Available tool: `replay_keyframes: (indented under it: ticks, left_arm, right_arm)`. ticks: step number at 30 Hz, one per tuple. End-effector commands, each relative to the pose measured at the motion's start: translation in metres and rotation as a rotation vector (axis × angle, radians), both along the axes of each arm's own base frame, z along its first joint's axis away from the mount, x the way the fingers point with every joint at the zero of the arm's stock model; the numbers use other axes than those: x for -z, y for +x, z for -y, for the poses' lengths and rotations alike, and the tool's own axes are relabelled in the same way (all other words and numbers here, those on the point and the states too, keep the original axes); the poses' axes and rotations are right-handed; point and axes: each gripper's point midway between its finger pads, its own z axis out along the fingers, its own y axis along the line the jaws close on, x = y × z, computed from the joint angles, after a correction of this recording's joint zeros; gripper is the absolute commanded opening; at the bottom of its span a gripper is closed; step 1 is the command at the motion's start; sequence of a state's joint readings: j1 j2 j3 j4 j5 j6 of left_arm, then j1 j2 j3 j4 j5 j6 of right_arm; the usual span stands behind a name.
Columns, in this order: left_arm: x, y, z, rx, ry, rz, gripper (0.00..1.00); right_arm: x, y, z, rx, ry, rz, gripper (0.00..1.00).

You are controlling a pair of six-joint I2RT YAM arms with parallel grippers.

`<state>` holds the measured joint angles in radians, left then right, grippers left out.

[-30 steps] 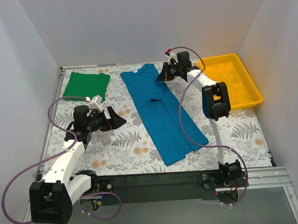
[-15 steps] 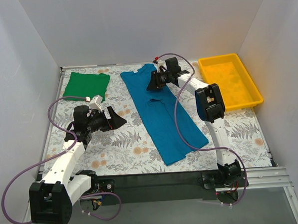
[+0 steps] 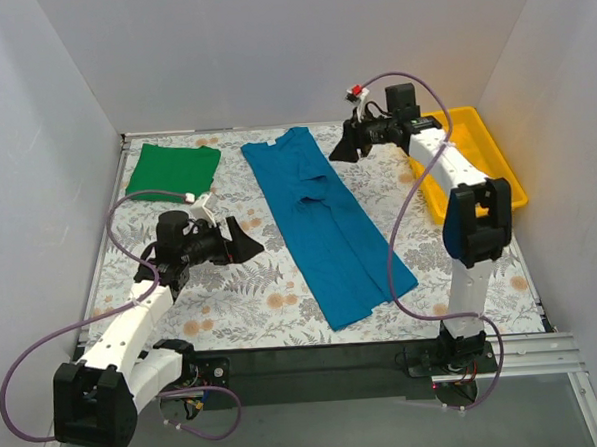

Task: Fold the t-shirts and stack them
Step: Fold the tshirt

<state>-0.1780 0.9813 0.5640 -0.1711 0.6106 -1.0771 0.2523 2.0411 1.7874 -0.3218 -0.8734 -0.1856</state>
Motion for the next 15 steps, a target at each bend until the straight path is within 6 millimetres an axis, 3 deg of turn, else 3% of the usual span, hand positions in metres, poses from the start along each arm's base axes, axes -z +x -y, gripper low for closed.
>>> replay_keyframes:
  ticks: [1, 3, 4, 5, 6, 7, 8, 9, 10, 11, 12, 15]
  left_arm:
    - [-0.012, -0.009, 0.029, 0.107, 0.022, 0.069, 0.84]
    - [-0.009, -0.025, 0.053, 0.199, 0.045, 0.091, 0.83]
    - [-0.006, -0.028, 0.058, 0.211, 0.069, 0.105, 0.83]
    - [-0.006, -0.041, 0.075, 0.273, 0.082, 0.132, 0.82]
    - [-0.004, -0.047, 0.083, 0.316, 0.111, 0.170, 0.82]
    - [-0.004, -0.060, 0.099, 0.370, 0.134, 0.217, 0.82]
    - [-0.004, -0.068, 0.108, 0.406, 0.151, 0.252, 0.81]
    - [-0.002, -0.076, 0.116, 0.443, 0.169, 0.281, 0.80]
    - [0.006, -0.084, 0.124, 0.503, 0.207, 0.331, 0.80]
    - [0.008, -0.103, 0.140, 0.573, 0.216, 0.381, 0.79]
    - [0.012, -0.111, 0.146, 0.607, 0.235, 0.409, 0.79]
    - [0.032, -0.137, 0.168, 0.724, 0.307, 0.524, 0.76]
  right_arm:
    - [0.017, -0.069, 0.030, -0.146, -0.166, 0.082, 0.58]
    - [0.035, -0.093, 0.050, -0.184, -0.267, 0.163, 0.65]
    - [0.041, -0.121, 0.061, -0.201, -0.292, 0.183, 0.68]
    - [0.048, -0.135, 0.068, -0.240, -0.320, 0.240, 0.71]
    - [0.032, -0.148, 0.077, -0.236, -0.326, 0.323, 0.75]
    - [0.054, -0.170, 0.086, -0.277, -0.346, 0.333, 0.78]
    - [0.054, -0.181, 0.091, -0.287, -0.348, 0.368, 0.82]
    - [0.038, -0.191, 0.098, -0.276, -0.343, 0.457, 0.90]
    - [0.042, -0.201, 0.102, -0.288, -0.346, 0.485, 0.96]
    - [0.057, -0.216, 0.107, -0.322, -0.360, 0.517, 0.98]
    - [0.050, -0.224, 0.111, -0.323, -0.371, 0.593, 0.98]
    - [0.071, -0.253, 0.120, -0.440, -0.427, 0.646, 0.98]
